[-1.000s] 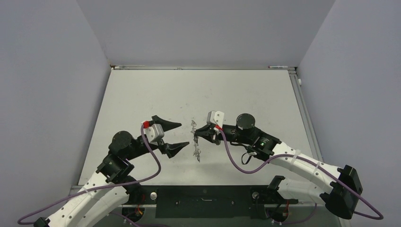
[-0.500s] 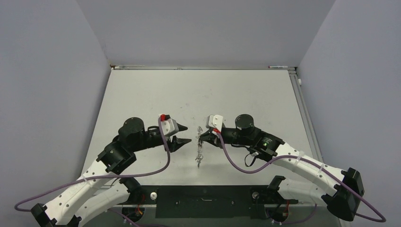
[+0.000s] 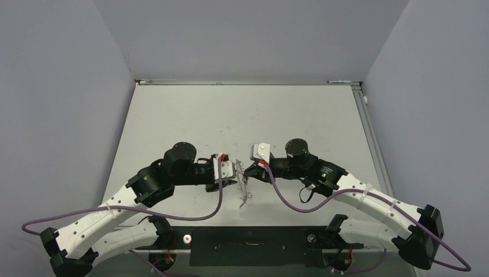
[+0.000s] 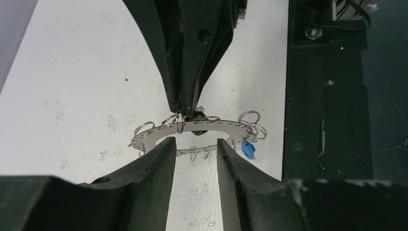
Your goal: Put the keys on the keyring
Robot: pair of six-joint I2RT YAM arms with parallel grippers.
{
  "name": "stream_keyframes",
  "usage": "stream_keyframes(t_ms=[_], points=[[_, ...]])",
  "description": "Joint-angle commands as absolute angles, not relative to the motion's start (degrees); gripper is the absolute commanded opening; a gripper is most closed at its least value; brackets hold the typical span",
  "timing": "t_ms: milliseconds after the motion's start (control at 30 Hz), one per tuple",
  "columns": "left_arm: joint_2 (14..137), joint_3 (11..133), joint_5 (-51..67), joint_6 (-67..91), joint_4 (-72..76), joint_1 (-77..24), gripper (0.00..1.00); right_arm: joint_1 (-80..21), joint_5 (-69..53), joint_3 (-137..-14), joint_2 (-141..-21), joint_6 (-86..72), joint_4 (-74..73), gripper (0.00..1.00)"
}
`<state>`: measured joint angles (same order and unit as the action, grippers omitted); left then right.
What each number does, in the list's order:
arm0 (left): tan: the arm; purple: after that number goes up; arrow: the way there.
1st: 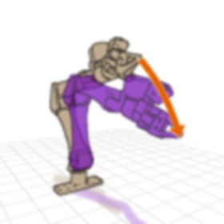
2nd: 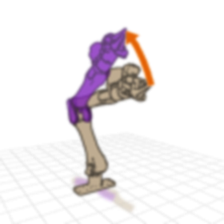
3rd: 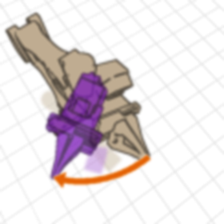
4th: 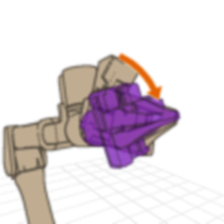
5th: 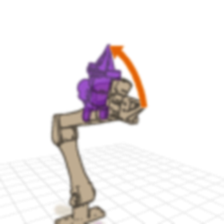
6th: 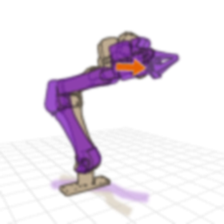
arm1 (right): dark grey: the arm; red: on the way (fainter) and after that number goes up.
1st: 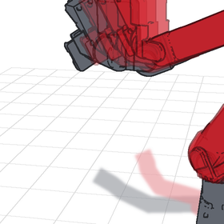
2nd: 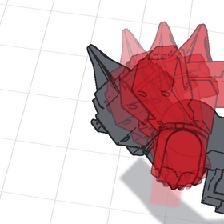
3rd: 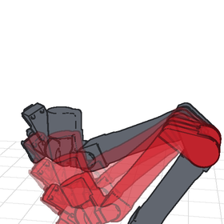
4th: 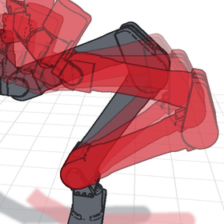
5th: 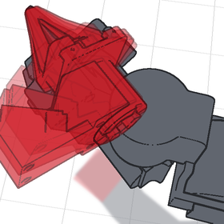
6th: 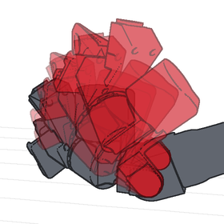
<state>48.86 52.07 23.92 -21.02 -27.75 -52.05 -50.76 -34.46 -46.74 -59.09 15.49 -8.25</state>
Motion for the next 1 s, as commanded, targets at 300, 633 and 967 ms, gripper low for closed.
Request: stream_keyframes(t_ms=[300, 633, 967], points=[[50.20, 50.48, 22.50, -21.59, -22.26, -52.57, 0.27, -52.34, -39.00, -50.65, -58.98, 16.53, -6.33, 0.05], [51.16, 50.05, 24.20, -20.65, -20.88, -52.49, 0.21, -53.17, -38.36, -51.37, -60.52, 17.05, -7.36, 0.05], [52.67, 49.57, 23.48, -21.26, -21.52, -52.53, 0.13, -53.66, -38.50, -51.60, -60.67, 17.23, -7.25, 0.05]])
